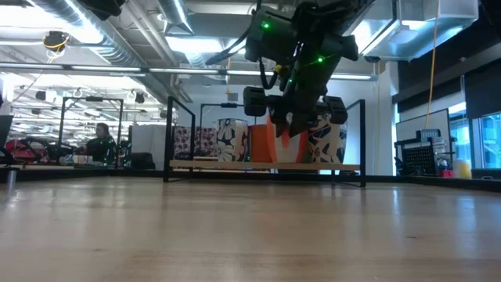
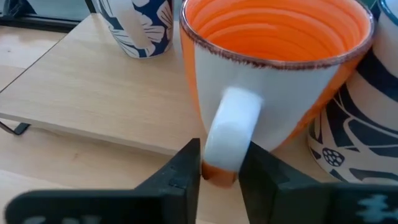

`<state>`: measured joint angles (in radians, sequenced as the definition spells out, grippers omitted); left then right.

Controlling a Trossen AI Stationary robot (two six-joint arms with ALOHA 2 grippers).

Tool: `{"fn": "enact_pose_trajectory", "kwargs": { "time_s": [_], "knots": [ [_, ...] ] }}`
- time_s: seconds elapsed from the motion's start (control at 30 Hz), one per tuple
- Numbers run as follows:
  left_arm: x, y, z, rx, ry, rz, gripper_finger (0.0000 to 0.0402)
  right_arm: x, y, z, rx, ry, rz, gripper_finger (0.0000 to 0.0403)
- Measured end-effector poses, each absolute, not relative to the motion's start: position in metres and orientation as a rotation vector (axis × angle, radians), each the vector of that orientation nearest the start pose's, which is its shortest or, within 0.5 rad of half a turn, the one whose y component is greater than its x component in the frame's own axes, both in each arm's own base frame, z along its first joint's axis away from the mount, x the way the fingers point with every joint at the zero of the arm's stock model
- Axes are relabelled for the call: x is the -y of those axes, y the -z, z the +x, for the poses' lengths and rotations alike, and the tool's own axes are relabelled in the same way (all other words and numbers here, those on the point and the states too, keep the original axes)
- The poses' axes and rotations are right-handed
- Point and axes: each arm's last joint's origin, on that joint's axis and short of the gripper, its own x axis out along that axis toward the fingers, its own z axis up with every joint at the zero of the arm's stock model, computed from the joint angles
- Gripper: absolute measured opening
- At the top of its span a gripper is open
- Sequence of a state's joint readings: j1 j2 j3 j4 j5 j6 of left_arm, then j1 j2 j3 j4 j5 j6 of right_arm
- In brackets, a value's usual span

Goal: Place coffee mugs
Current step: Put the orange-white mug on the shelf, then put the blue-white mug on the shelf

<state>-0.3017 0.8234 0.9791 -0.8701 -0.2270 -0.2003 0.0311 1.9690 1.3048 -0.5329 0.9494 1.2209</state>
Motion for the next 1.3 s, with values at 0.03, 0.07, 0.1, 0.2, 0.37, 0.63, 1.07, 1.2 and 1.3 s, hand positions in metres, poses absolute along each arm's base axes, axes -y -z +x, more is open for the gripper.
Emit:
{"fn": "enact_pose_trajectory", "kwargs": {
  "time_s": [0.03, 0.07, 0.1, 0.2, 0.37, 0.63, 1.07, 1.2, 1.3],
  "knots": [
    [0.037, -0.332, 0.141, -0.693, 0.002, -0.006, 0.0092, 0.012, -0.164, 0.384, -0.429, 1.275, 0.451, 0.0096],
    [0.037, -0.332, 0.141, -0.692, 0.002, -0.006, 0.0092, 0.012, -0.164, 0.384, -0.428, 1.275, 0.450, 0.0104],
    [0.037, -0.332, 0.141, -0.692, 0.002, -0.007, 0.0092, 0.012, -0.164, 0.384, -0.425, 1.277, 0.447, 0.0112],
    [0.037, -0.332, 0.141, -0.692, 0.001, -0.007, 0.0092, 0.011, -0.165, 0.383, -0.428, 1.277, 0.445, 0.0141],
    [0.037, -0.332, 0.141, -0.692, 0.001, -0.008, 0.0092, 0.004, -0.185, 0.376, -0.430, 1.244, 0.461, 0.0179],
    [0.037, -0.332, 0.141, -0.692, 0.002, -0.005, 0.0092, -0.014, -0.244, 0.349, -0.537, 1.025, 0.623, 0.0193],
    [0.046, -0.330, 0.141, -0.753, 0.204, -0.231, 0.0092, -0.128, -0.276, 0.339, -0.579, 0.369, 0.604, 0.0193],
    [0.054, -0.313, 0.139, -0.851, 0.201, -0.362, 0.0092, -0.160, -0.251, 0.337, -0.617, 0.375, 0.597, 0.0193],
    [0.063, -0.294, 0.136, -0.944, 0.174, -0.457, 0.0092, -0.178, -0.235, 0.334, -0.676, 0.352, 0.576, 0.0193]
  ]
}}
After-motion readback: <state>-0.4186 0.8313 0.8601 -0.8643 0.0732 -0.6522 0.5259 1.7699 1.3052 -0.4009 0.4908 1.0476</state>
